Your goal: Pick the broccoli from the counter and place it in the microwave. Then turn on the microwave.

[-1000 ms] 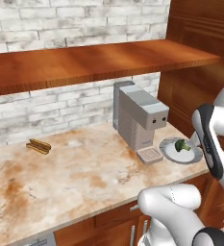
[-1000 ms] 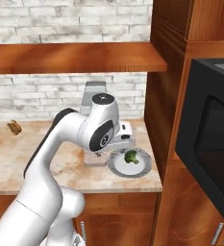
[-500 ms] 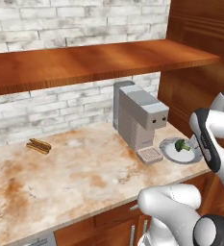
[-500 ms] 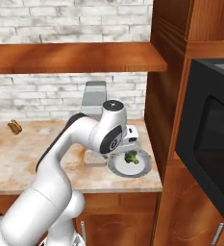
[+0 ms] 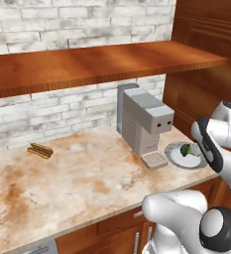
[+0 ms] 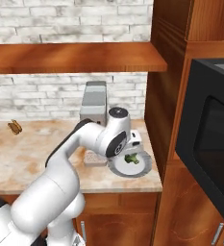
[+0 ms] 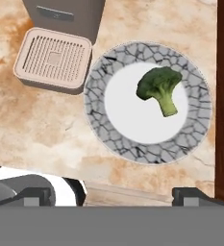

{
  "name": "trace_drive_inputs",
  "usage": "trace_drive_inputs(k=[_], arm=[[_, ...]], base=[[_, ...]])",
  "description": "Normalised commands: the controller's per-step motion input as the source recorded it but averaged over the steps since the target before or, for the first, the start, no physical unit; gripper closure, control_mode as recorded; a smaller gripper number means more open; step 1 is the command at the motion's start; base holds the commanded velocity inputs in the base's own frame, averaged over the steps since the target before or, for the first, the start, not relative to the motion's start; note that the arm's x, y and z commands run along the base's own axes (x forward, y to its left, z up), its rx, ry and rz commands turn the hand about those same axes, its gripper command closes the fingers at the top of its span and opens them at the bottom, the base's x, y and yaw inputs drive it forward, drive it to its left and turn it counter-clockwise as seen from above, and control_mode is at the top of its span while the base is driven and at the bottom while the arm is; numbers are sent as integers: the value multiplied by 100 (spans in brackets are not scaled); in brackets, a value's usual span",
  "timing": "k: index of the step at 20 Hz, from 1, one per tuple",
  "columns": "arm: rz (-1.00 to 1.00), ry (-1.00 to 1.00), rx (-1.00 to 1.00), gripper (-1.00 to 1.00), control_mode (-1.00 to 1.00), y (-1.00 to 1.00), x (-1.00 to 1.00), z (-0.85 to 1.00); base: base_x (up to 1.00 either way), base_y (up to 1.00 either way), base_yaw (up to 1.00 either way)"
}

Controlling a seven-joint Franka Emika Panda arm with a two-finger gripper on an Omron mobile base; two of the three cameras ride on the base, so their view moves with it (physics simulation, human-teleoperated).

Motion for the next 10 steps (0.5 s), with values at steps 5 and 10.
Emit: trace_drive_inputs(k=[5,10], arm=[[2,0,0,-100,-100,-16,23,-30],[2,1,0,-100,-100,-13,27,-26]], base=[[0,0,0],[0,0,0]])
